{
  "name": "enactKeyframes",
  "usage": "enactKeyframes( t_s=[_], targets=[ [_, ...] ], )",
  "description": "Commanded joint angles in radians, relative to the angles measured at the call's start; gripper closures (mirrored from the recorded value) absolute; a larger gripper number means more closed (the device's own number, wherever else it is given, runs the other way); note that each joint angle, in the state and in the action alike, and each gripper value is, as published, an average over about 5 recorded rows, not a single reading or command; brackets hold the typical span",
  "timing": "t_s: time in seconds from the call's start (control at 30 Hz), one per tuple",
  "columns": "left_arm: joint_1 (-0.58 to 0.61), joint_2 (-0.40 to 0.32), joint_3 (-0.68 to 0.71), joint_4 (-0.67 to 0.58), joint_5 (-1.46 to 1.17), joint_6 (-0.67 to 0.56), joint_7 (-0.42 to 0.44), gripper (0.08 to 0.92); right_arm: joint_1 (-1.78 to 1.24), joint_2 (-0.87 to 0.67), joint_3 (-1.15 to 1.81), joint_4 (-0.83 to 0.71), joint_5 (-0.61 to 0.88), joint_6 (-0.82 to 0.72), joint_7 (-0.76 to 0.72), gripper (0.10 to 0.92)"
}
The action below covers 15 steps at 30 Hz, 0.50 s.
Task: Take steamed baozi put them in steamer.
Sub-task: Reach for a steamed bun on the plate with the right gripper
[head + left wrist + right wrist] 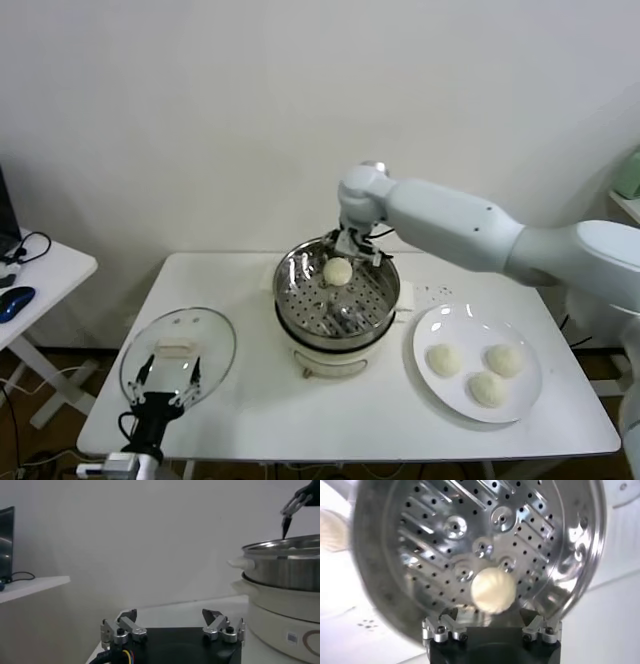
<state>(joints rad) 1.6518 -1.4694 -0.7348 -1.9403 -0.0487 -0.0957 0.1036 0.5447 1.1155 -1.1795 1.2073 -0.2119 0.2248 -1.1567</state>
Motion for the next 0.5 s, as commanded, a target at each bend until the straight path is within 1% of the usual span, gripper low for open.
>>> enactKeyframes(
  t_s=[0.03, 0.13, 0.2, 0.27, 0.37, 0.5],
  targets=[
    [0.002, 0.006, 0.006, -0.018, -0.001, -0.006, 0.009, 0.177, 0.232, -0.283, -0.162, 0.119, 0.572, -0.244, -0.043, 0.203],
    [0.002, 0.008, 0.013, -0.026, -0.002, -0.016, 0.006, 0.177, 0.246, -0.382, -0.233, 0.133, 0.666, -0.289, -0.04, 0.203],
    [0.003, 0.01, 0.015, -0.031, -0.003, -0.017, 0.005, 0.177, 0.23, -0.448, -0.269, 0.145, 0.685, -0.309, -0.034, 0.203],
    [0.003, 0.012, 0.015, -0.034, -0.003, -0.017, 0.005, 0.177, 0.181, -0.501, -0.265, 0.158, 0.672, -0.325, -0.023, 0.203],
    [0.003, 0.015, 0.015, -0.034, -0.002, -0.022, -0.003, 0.177, 0.064, -0.565, -0.208, 0.179, 0.612, -0.339, -0.004, 0.203],
    [-0.002, 0.015, 0.019, -0.034, -0.01, -0.048, -0.043, 0.177, -0.072, -0.611, -0.136, 0.212, 0.511, -0.34, 0.026, 0.203]
  ],
)
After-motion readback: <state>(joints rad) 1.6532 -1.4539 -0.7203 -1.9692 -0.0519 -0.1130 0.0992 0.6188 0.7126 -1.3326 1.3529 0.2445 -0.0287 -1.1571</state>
